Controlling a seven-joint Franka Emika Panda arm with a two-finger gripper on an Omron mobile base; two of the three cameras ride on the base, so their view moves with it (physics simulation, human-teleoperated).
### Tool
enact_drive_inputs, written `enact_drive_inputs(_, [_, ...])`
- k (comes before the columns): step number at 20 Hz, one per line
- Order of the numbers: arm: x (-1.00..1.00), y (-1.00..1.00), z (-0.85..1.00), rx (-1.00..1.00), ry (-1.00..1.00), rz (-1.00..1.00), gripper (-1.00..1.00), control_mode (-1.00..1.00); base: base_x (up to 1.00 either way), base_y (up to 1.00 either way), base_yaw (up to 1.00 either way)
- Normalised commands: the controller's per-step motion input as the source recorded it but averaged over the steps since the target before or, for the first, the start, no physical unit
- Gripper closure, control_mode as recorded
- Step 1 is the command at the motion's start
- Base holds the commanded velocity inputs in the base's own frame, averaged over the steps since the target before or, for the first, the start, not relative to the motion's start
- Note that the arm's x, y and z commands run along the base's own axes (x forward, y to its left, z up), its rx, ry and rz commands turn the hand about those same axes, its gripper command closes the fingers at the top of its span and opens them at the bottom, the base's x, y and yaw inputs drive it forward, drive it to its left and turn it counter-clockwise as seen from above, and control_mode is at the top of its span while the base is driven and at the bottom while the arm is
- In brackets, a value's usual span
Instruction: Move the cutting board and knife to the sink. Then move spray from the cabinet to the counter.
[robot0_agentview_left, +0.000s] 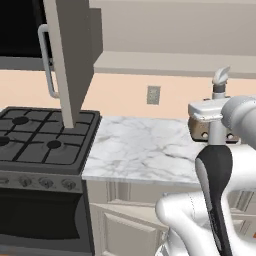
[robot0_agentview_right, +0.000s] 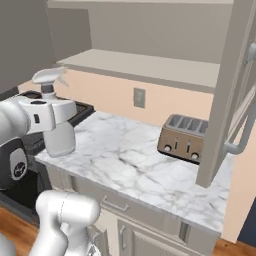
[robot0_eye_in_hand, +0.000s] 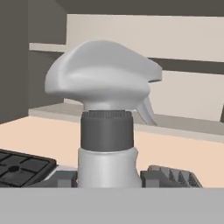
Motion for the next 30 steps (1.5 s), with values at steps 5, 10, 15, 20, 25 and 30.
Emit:
enact_drive_inputs(5, [0.0,0.0,0.0,0.0,0.0,0.0,1.0,1.0,-1.0,0.0,-0.01])
enact_drive_inputs(10, [0.0,0.0,0.0,0.0,0.0,0.0,1.0,1.0,-1.0,0.08,0.0])
enact_drive_inputs(15, [0.0,0.0,0.0,0.0,0.0,0.0,1.0,1.0,-0.86,-0.08,-0.09])
enact_drive_inputs(20, [0.0,0.0,0.0,0.0,0.0,0.0,1.0,1.0,-0.26,-0.49,-0.58])
enact_drive_inputs(25, [0.0,0.0,0.0,0.0,0.0,0.0,1.0,1.0,-0.01,-0.04,-0.95])
enact_drive_inputs(30, [0.0,0.0,0.0,0.0,0.0,0.0,1.0,1.0,0.0,0.0,-1.0])
